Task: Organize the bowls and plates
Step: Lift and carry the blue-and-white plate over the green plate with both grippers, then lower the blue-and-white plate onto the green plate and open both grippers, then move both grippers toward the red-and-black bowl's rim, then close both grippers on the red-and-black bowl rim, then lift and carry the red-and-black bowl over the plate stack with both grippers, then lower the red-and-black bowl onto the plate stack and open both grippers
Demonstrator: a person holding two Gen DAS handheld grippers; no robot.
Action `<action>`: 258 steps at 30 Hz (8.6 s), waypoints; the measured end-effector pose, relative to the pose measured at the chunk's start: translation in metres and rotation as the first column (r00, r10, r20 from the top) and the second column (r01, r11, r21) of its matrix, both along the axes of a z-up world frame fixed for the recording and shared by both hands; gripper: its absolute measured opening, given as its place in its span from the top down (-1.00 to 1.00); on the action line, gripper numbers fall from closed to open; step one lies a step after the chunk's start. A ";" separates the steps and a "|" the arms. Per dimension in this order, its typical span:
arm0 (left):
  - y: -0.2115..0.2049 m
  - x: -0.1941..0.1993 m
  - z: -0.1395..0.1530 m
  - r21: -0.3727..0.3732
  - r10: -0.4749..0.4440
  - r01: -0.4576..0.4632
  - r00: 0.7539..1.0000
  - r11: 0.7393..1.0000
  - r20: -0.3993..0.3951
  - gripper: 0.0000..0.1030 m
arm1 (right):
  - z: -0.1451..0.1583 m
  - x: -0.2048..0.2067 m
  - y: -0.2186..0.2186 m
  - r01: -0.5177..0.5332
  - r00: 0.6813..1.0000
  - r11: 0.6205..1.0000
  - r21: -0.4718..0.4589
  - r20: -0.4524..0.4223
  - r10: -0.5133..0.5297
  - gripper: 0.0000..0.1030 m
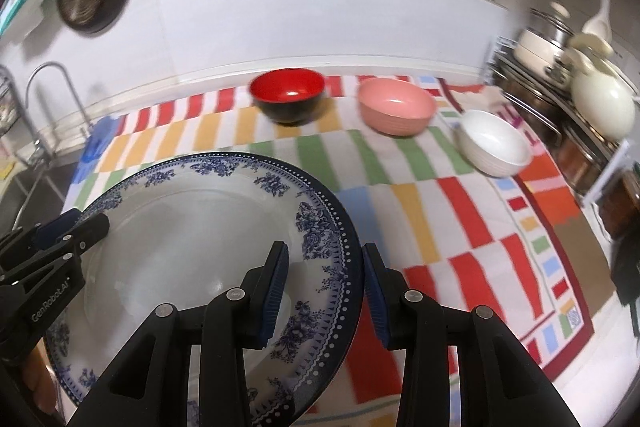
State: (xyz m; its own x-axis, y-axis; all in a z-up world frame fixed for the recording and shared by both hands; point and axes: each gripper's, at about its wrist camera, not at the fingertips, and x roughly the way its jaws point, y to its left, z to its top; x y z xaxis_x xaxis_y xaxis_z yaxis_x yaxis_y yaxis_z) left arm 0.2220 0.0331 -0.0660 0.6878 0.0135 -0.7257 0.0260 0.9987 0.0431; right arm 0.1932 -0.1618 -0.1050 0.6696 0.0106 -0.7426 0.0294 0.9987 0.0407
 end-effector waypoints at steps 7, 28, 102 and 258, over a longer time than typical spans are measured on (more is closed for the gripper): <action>0.044 -0.012 -0.001 -0.001 0.094 -0.094 0.996 0.996 -0.002 0.32 | 0.002 0.005 0.042 -0.096 0.995 0.995 -0.003 0.003 0.096 0.26; 0.122 -0.029 -0.038 -0.009 0.287 -0.289 0.953 0.957 -0.095 0.32 | -0.028 0.027 0.130 -0.309 0.949 0.951 -0.013 -0.062 0.308 0.26; -0.017 0.092 0.040 -0.015 -0.069 0.070 0.996 0.997 0.053 -0.40 | 0.021 0.092 0.005 -0.142 0.986 0.990 -0.001 0.087 0.142 -0.05; -0.126 0.060 -0.054 -0.042 -0.259 0.256 0.936 0.966 -0.238 0.38 | -0.042 0.059 -0.057 -0.021 0.974 0.996 0.090 -0.224 0.041 0.54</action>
State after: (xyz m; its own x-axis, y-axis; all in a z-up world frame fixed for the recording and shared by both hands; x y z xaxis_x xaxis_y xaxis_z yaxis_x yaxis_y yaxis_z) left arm 0.2821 -0.0932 -0.1196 0.4729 -0.1493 -0.8684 0.2906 0.9568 -0.0062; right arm 0.2518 -0.2193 -0.1469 0.4838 0.0992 -0.8695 0.0167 0.9923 0.1225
